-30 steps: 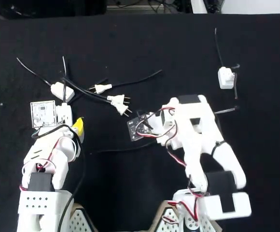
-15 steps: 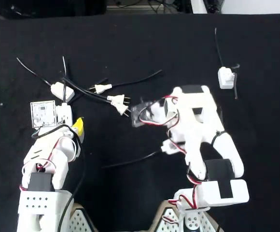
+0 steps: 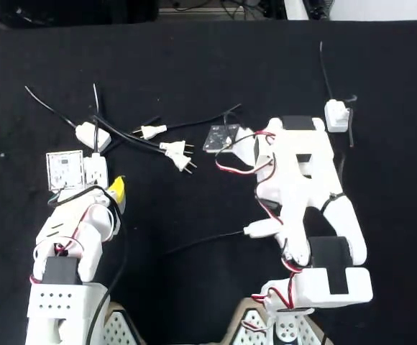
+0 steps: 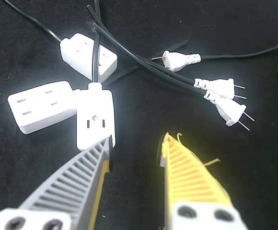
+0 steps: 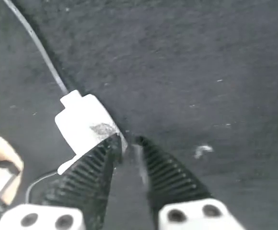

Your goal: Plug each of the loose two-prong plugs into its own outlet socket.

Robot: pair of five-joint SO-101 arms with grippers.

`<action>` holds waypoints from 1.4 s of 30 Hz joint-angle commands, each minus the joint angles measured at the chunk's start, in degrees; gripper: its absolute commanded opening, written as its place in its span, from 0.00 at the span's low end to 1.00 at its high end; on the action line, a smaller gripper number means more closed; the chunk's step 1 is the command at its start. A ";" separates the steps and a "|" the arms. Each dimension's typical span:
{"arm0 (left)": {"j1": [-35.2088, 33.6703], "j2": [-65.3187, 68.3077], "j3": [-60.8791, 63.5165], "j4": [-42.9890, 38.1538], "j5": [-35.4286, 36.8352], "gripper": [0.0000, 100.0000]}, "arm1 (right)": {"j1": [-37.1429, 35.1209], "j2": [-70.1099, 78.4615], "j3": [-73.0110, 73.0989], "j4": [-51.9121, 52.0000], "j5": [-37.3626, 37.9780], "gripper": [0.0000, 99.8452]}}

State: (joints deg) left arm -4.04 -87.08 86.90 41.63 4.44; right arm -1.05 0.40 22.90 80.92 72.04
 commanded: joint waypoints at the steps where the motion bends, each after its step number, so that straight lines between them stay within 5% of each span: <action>1: 0.13 -0.44 -0.75 -0.53 -0.09 0.18 | -2.55 -2.15 -2.51 4.84 4.22 0.16; 8: 0.13 -0.44 -0.75 -0.53 -0.09 0.18 | -4.48 -17.80 10.24 10.29 21.27 0.10; 20: 0.13 -0.44 -0.75 -0.44 -0.09 0.18 | -0.70 -24.40 32.31 -19.52 20.57 0.10; 28: 0.13 -0.44 -0.75 -0.62 -0.09 0.18 | -0.88 -24.66 32.04 -31.74 7.74 0.10; 33: 0.13 -0.44 -0.75 -0.62 -0.09 0.18 | -0.97 -24.75 27.65 -26.73 4.92 0.10; 42: 0.13 -0.44 -0.75 -0.62 -0.09 0.18 | -3.34 -24.31 14.11 -2.46 5.27 0.10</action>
State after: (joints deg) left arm -4.04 -87.08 86.90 41.63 4.44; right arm -2.81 -22.99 41.98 71.52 77.58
